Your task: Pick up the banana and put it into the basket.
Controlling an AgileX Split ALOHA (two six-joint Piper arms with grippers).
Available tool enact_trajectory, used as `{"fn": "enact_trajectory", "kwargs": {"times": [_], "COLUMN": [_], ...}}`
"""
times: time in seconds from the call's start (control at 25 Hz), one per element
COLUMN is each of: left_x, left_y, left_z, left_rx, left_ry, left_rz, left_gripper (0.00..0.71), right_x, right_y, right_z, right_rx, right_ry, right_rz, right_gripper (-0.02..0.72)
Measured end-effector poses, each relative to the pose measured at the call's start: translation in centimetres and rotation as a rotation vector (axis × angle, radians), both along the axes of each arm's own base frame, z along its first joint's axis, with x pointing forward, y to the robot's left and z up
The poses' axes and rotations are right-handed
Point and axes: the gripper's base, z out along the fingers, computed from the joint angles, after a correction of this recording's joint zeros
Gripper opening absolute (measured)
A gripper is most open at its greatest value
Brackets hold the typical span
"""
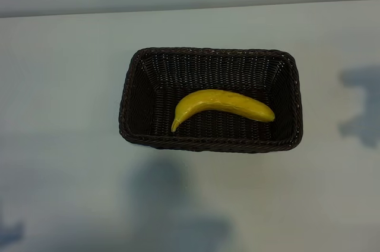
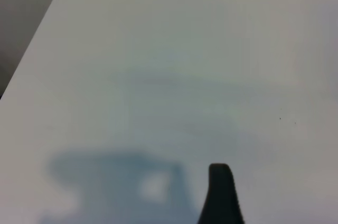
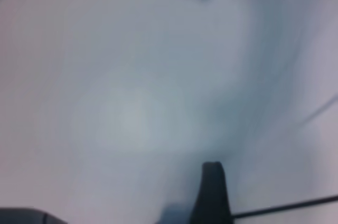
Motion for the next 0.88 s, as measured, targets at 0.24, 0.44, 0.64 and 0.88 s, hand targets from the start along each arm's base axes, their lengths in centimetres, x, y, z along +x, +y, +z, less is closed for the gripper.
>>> {"fn": "enact_trajectory", "kwargs": {"times": [0.24,0.44,0.64,0.88], "left_x": [0.0,0.0,0.0,0.0], "left_y": [0.0,0.0,0.0,0.0], "left_z": [0.0,0.0,0.0,0.0], "left_rx": [-0.001,-0.002,-0.002,-0.002], "left_ry": [0.0,0.0,0.0,0.0], "left_rz": [0.001,0.001,0.001,0.001], "left_gripper": [0.562,0.562,0.562,0.562], "right_x": [-5.8,-9.6,-11.4,-12.7], "right_y": [0.0,0.1,0.0,0.0], "right_z": [-1.3,-3.6,-3.4,-2.7], "right_rx": [0.005,0.022,0.033,0.037], "right_ry": [-0.095,-0.192,-0.332,-0.435], "right_rz": [-0.012,-0.035,-0.056,-0.056], "right_gripper": [0.584,0.584,0.584,0.584]}}
